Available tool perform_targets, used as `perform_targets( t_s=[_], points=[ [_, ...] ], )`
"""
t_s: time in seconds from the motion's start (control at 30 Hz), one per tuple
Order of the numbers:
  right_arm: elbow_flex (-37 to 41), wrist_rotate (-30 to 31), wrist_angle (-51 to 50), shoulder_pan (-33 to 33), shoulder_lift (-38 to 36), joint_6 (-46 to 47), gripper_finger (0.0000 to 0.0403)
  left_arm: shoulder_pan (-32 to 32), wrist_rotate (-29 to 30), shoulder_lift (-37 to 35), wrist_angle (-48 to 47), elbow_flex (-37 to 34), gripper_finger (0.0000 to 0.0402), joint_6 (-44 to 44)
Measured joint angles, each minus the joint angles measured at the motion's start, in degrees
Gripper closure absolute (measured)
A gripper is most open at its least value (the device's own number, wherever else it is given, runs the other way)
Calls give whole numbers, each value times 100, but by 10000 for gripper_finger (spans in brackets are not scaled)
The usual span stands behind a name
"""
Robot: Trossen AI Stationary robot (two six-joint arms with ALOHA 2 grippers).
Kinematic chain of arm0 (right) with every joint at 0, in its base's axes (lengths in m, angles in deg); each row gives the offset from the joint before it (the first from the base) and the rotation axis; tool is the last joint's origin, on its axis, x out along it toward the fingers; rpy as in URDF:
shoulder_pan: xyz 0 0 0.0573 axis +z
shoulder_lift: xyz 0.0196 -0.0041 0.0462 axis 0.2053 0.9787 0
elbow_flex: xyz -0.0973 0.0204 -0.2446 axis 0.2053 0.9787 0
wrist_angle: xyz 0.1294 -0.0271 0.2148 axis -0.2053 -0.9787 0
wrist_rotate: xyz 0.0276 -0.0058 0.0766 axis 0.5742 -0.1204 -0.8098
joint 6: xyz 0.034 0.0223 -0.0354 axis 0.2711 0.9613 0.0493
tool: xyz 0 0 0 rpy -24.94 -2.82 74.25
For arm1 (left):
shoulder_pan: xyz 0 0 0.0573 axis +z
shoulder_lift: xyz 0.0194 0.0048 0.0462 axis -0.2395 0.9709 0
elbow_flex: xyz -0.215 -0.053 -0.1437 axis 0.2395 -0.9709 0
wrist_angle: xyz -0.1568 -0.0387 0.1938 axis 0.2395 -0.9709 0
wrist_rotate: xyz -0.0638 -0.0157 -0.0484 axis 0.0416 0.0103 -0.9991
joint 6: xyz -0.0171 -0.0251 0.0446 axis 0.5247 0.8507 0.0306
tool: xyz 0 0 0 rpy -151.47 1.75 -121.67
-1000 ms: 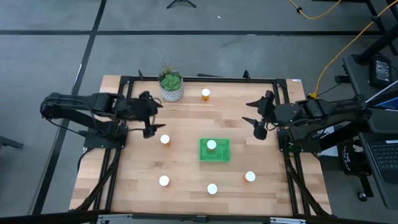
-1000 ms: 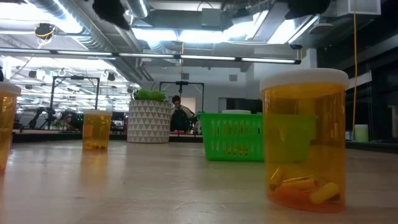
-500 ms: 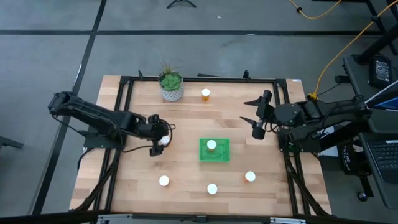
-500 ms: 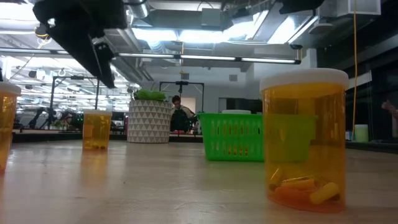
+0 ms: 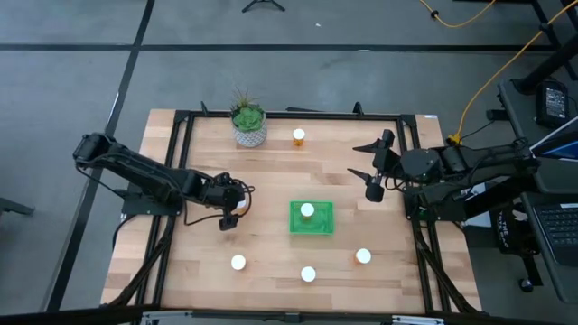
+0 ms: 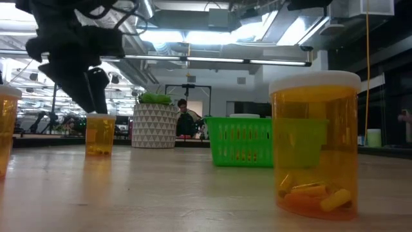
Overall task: Pick and place pill bottles into a basket
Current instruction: Put the orange pill bottle into the green bin
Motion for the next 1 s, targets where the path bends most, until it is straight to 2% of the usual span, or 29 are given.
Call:
perform_targets(
  t_s=[0.37, 0.7, 1.0],
  points=[
    [0, 0, 83, 0, 0, -2, 116, 325, 103, -1, 521, -474, 2, 20],
    [0, -1, 96, 0, 0, -2, 116, 355, 83, -1, 602, -479, 3, -147],
    [0, -2, 116, 1, 0, -111, 116, 355, -29, -1, 602, -479, 55, -150]
  ],
)
